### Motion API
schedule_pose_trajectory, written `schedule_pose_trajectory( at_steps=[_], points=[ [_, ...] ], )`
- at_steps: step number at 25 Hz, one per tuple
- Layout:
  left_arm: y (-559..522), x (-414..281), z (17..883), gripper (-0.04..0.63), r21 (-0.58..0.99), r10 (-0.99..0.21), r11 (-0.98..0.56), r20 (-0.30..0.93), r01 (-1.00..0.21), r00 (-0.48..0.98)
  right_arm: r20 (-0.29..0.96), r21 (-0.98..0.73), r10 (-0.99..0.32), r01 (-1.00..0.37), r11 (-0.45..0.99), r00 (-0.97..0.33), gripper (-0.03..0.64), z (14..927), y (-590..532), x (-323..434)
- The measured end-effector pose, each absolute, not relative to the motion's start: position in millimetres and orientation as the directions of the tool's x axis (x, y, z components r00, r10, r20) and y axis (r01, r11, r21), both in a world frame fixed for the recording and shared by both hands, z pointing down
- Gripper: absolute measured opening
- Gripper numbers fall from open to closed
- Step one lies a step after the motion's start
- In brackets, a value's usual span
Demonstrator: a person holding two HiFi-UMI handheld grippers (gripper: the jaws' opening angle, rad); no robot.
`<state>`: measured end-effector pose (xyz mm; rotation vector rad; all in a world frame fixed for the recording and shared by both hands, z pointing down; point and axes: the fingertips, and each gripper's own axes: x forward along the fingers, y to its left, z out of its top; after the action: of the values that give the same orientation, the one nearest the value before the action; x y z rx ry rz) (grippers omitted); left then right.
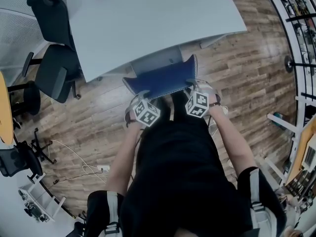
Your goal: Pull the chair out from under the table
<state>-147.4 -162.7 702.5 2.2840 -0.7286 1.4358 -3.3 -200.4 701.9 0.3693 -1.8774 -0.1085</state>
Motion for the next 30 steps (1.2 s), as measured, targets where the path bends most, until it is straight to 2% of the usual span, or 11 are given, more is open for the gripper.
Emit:
schedule_pose_trajectory(
  at_steps=[6,12,18,24,30],
  points=[
    [-140,-142,713,0.158,0.039,-0.203,-0.812,0.917,-0.582,0.344,0.919,0.223,-0.275,-0.202,0.954,-0.281,0.133,710,-179,2],
    [-137,-138,716,0.158,0.027,-0.217,-0.810,0.914,-0.586,0.342,0.918,0.220,-0.276,-0.216,0.951,-0.283,0.135,713,-175,5],
    [-119,-133,721,0.154,0.026,-0.206,-0.810,0.923,-0.586,0.326,0.931,0.220,-0.261,-0.175,0.959,-0.257,0.132,720,-158,10],
    [-96,-132,729,0.132,-0.005,-0.165,-0.853,0.951,-0.522,0.260,0.949,0.200,-0.226,-0.136,0.970,-0.220,0.125,728,-134,13],
    [-75,-125,729,0.130,0.009,-0.150,-0.844,0.955,-0.536,0.254,0.954,0.188,-0.211,-0.123,0.974,-0.212,0.126,729,-115,19]
  ],
)
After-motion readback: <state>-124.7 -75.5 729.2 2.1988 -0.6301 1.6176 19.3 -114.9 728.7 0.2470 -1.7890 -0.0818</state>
